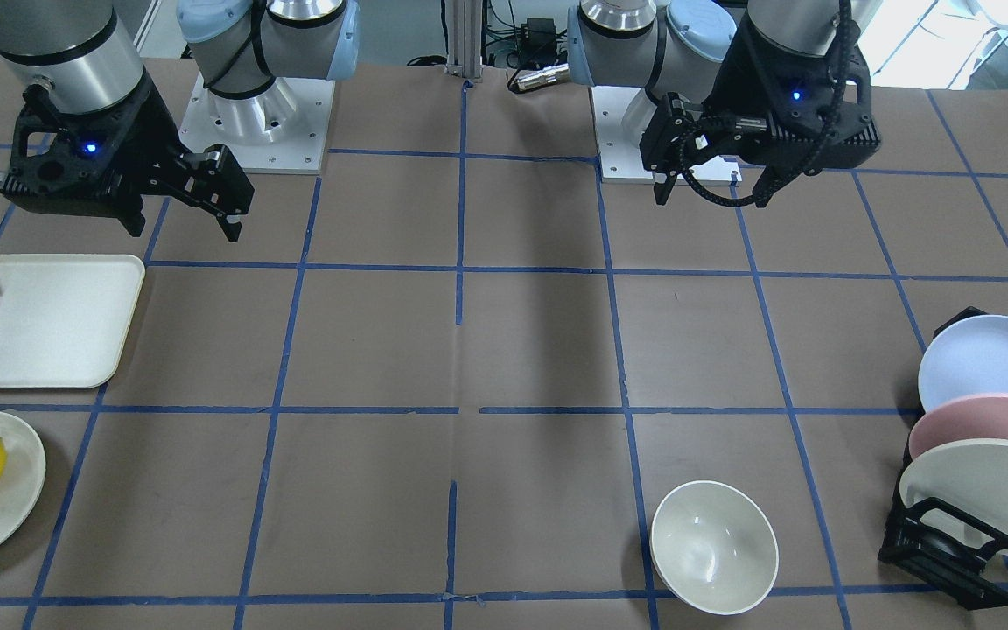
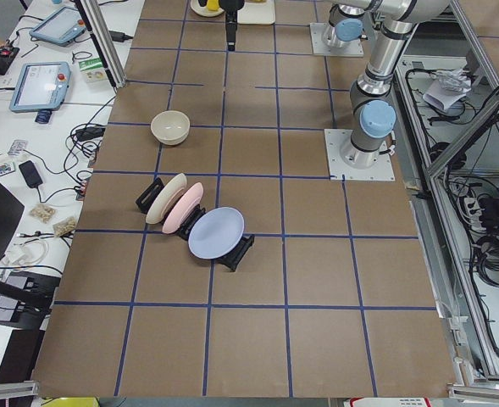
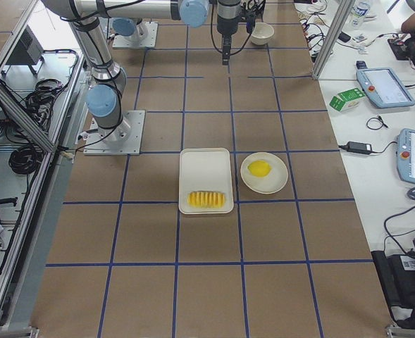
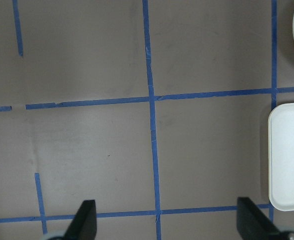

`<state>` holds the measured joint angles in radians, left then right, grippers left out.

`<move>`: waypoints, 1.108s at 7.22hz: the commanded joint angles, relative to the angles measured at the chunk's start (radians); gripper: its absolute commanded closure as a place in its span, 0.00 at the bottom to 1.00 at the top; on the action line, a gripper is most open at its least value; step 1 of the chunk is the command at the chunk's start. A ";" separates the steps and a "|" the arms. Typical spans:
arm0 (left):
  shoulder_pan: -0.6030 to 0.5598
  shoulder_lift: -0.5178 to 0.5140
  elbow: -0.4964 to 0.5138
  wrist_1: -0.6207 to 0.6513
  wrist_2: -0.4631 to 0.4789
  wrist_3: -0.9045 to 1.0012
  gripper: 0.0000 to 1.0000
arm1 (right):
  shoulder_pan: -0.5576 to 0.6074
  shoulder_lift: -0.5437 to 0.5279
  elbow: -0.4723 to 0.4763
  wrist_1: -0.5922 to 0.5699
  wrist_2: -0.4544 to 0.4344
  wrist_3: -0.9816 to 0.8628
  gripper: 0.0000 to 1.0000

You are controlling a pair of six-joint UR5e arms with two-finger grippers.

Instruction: Place bowl and put lemon in it

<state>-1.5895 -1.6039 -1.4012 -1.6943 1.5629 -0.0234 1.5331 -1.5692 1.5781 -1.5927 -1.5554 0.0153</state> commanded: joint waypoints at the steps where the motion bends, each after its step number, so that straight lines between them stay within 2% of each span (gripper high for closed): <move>1: 0.026 -0.059 -0.016 0.129 0.012 0.143 0.00 | -0.020 0.005 0.002 -0.009 -0.002 -0.049 0.00; 3: 0.083 -0.187 0.005 0.257 0.002 0.180 0.00 | -0.136 0.036 0.002 -0.042 0.001 -0.127 0.00; 4: 0.098 -0.267 0.005 0.366 0.000 0.194 0.00 | -0.237 0.075 0.000 -0.058 0.012 -0.240 0.00; 5: 0.111 -0.345 0.004 0.448 0.000 0.189 0.00 | -0.296 0.130 0.002 -0.129 0.011 -0.370 0.00; 6: 0.129 -0.402 0.004 0.485 0.000 0.192 0.00 | -0.315 0.176 0.000 -0.210 -0.006 -0.477 0.00; 8: 0.209 -0.497 -0.001 0.537 -0.012 0.213 0.00 | -0.367 0.279 -0.003 -0.291 0.000 -0.511 0.00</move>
<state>-1.4241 -2.0356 -1.3991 -1.1968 1.5590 0.1742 1.2045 -1.3574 1.5783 -1.8343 -1.5593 -0.4563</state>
